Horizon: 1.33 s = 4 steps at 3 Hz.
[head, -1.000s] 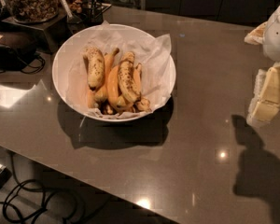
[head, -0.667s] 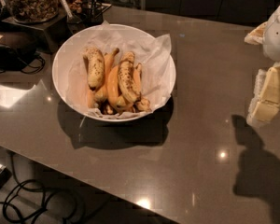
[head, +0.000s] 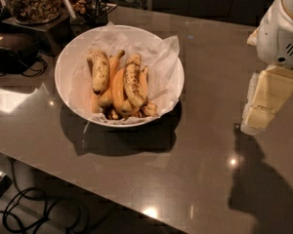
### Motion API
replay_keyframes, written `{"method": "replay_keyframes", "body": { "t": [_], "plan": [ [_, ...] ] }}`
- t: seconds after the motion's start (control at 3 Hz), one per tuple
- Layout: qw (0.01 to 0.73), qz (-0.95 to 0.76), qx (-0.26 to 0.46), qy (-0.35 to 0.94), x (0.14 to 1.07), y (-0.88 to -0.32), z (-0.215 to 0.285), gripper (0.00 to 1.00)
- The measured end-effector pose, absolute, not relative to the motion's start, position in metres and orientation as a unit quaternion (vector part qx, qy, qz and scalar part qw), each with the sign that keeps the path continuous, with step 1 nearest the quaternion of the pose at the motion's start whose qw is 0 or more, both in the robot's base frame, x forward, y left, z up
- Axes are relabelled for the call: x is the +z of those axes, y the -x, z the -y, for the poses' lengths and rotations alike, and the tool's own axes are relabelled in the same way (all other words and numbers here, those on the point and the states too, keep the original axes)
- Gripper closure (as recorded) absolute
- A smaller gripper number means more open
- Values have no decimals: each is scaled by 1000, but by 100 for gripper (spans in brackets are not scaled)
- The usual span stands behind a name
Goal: Pick banana from white bowl
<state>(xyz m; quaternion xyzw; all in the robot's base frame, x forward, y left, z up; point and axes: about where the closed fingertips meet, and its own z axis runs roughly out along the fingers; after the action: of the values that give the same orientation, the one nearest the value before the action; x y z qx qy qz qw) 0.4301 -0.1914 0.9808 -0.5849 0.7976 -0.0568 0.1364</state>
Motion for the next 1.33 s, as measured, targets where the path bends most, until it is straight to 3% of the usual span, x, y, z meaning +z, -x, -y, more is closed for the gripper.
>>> {"method": "replay_keyframes", "body": {
  "t": [1.0,1.33],
  "plan": [
    [87,-805,-81,581,947,-435,116,0],
    [100,-806,-84,578,954,-435,114,0]
  ]
}}
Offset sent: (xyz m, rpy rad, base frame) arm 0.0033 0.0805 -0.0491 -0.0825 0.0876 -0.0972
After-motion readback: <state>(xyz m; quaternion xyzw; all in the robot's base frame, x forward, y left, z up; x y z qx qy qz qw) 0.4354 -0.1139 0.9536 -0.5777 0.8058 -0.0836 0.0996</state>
